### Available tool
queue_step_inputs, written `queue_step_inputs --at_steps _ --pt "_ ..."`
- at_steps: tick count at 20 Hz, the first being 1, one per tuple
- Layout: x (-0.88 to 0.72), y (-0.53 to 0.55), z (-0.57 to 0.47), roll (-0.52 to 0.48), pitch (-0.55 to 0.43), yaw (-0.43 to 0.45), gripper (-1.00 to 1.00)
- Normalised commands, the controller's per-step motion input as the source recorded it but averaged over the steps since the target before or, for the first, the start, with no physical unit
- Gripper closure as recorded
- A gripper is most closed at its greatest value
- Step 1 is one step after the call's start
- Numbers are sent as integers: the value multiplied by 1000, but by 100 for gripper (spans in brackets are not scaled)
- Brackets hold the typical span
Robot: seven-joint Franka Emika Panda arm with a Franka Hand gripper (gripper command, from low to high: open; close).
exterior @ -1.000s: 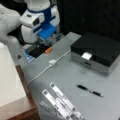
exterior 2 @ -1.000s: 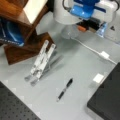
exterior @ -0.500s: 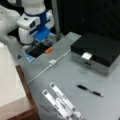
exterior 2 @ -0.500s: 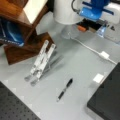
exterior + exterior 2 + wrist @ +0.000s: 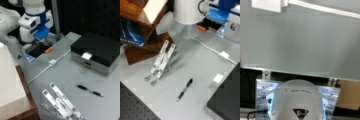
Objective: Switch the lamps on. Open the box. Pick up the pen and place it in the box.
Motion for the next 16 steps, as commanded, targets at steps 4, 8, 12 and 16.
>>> queue_step_inputs --at_steps 4,8,12,16 --pt "-54 62 -233 162 -81 -92 -100" --pt "-56 70 -196 135 -80 -105 -100" --pt "-72 121 -160 98 -92 -124 -100" --pt "-62 186 -195 60 -129 -161 -100"
